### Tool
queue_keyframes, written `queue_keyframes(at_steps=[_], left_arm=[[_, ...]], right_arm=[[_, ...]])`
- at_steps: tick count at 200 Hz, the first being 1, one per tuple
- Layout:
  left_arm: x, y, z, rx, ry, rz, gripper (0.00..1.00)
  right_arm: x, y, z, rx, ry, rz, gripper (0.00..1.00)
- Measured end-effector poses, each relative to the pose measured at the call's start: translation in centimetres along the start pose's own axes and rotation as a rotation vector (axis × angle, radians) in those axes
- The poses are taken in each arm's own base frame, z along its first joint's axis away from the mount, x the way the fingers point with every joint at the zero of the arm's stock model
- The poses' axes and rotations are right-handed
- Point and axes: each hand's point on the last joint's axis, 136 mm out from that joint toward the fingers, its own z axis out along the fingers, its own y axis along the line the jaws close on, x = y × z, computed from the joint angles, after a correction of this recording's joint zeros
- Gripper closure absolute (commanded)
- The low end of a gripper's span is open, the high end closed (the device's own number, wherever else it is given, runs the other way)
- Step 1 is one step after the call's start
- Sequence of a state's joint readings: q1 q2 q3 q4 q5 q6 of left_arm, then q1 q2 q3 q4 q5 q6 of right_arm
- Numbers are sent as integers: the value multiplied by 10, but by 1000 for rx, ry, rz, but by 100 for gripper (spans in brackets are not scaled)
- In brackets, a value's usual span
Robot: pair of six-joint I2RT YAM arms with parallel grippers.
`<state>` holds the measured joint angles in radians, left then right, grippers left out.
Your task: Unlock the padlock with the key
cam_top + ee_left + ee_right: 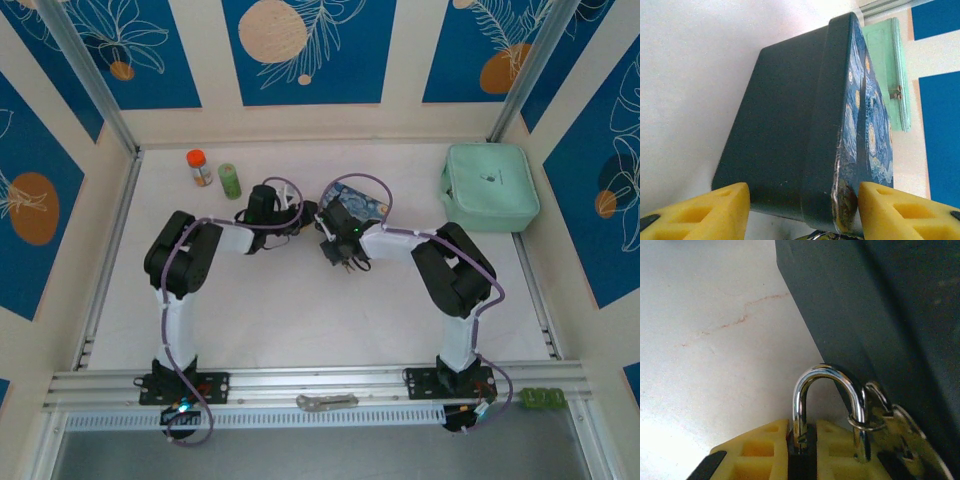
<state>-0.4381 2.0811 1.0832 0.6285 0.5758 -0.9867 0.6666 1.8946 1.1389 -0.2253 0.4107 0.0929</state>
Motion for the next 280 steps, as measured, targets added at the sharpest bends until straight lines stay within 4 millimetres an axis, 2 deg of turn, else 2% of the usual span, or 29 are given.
queue_keyframes(at_steps=[22,65,89,121,165,195,247,280], left_arm=[[0,-1,-1,11,-9,-17,46],[-4,-3,-3,26,-26,-35,46],[-1,-3,-3,32,-11,-37,46],[1,-5,-4,32,3,-38,53],[1,-8,-5,47,0,-45,57],[5,-4,-7,47,4,-58,59],[10,-5,-13,64,0,-60,59],[13,-10,-18,84,9,-74,50]], right_arm=[[-3,2,-1,-17,-8,-8,100],[-10,6,2,-53,-61,-2,100],[-2,3,-2,-69,-95,6,100],[8,-3,-10,-109,-136,23,100],[-5,3,-8,-127,-218,-71,100],[-17,3,0,-136,-250,-88,100],[-28,14,0,-196,-276,-112,100],[-27,19,-11,-245,-314,-128,100]])
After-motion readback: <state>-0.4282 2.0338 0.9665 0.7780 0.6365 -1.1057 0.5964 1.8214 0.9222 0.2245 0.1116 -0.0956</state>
